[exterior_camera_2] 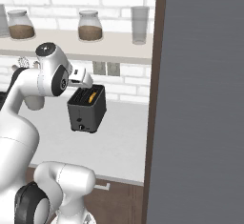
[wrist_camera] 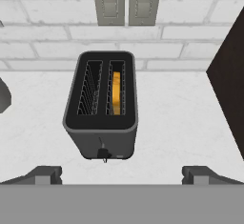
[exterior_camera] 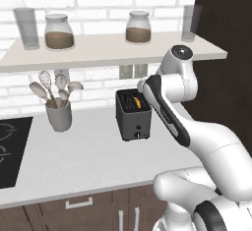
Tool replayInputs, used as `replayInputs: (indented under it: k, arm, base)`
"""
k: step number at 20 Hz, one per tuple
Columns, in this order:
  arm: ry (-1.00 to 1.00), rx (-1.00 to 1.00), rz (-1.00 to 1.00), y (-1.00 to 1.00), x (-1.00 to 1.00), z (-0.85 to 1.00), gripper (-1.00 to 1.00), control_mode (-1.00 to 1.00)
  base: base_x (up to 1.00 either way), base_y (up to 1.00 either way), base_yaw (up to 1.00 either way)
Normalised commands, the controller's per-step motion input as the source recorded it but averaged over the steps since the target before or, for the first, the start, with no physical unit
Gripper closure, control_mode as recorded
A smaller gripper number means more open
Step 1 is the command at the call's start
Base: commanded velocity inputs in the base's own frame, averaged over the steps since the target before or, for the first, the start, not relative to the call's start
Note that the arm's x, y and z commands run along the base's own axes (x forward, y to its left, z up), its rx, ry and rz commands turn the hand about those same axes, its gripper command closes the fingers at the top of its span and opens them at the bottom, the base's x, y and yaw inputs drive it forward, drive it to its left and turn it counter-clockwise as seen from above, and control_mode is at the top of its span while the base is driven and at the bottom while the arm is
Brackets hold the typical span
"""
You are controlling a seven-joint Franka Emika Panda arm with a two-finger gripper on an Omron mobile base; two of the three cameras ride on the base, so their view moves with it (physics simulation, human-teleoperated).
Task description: Start the toaster. Once the lever pops up, take the bread to the plate on the dining counter.
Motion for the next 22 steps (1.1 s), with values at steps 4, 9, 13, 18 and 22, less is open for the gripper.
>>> replayInputs:
  k: [4, 9, 13, 18, 22]
  arm:
    - [0.00, 0.00, 0.00, 0.00, 0.00, 0.00, -1.00, -1.00]
    - [0.00, 0.00, 0.00, 0.00, 0.00, 0.00, -1.00, -1.00]
    - [0.00, 0.00, 0.00, 0.00, 0.00, 0.00, -1.00, -1.00]
    - [0.00, 0.00, 0.00, 0.00, 0.00, 0.00, -1.00, -1.00]
    - [0.00, 0.00, 0.00, 0.00, 0.00, 0.00, -1.00, -1.00]
  base:
    - [0.00, 0.00, 0.00]
    - [0.00, 0.00, 0.00]
    - [0.00, 0.00, 0.00]
    - [0.00, 0.00, 0.00]
    - [0.00, 0.00, 0.00]
